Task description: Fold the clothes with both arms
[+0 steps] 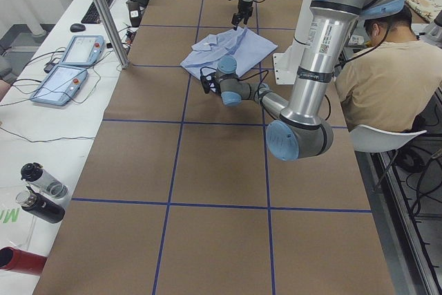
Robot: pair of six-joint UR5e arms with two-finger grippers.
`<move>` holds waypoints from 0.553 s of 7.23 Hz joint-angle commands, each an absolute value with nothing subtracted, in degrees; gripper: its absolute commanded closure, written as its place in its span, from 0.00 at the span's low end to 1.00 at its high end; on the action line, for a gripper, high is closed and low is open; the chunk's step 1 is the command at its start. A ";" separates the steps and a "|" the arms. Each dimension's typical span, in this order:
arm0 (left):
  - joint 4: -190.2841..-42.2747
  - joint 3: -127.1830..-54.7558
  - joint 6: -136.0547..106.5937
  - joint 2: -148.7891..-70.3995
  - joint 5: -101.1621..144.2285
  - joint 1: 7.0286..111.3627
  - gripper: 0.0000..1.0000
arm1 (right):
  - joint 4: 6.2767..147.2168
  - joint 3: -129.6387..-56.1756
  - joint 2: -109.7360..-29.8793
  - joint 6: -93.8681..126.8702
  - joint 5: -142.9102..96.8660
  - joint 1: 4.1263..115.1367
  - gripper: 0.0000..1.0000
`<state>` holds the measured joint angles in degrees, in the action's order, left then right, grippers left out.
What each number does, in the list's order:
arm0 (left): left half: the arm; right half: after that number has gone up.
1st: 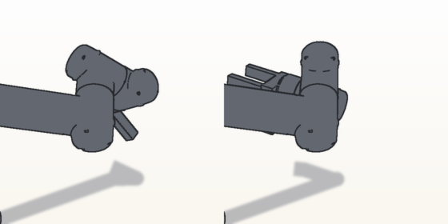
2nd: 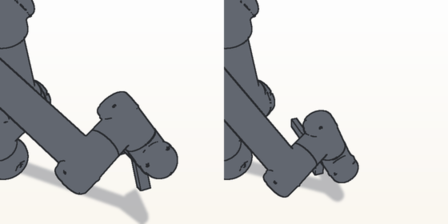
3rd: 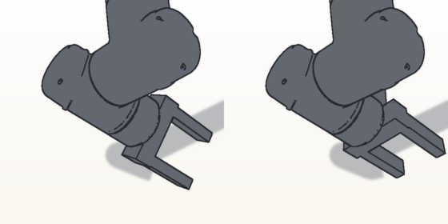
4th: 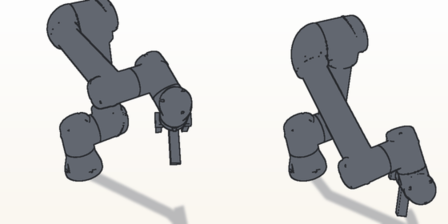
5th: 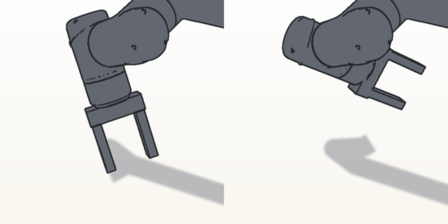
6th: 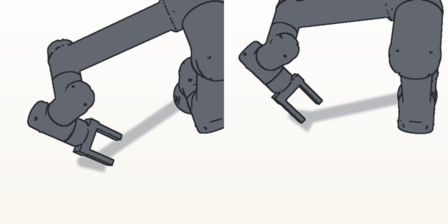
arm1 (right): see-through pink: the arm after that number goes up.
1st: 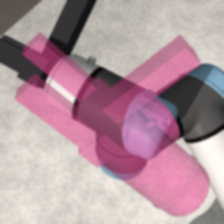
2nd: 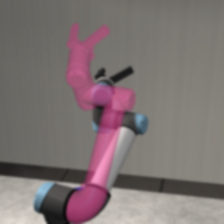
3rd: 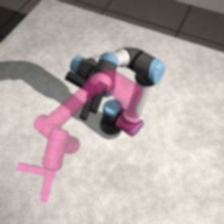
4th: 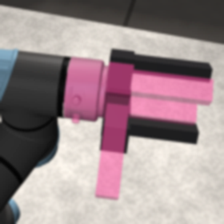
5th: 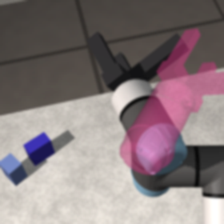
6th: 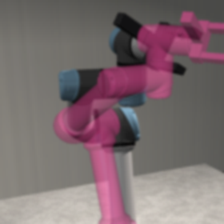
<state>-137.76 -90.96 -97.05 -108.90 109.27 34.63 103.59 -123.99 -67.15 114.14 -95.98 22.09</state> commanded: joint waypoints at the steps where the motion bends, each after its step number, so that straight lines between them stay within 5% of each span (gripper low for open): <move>1: -137.46 -80.49 -93.52 -118.41 109.42 42.49 1.00 | 103.45 -124.10 -67.15 114.43 -95.89 22.85 0.00; 4: -138.16 -58.42 -88.33 -136.10 103.40 47.89 1.00 | 103.36 -123.14 -67.15 113.91 -95.45 23.20 0.00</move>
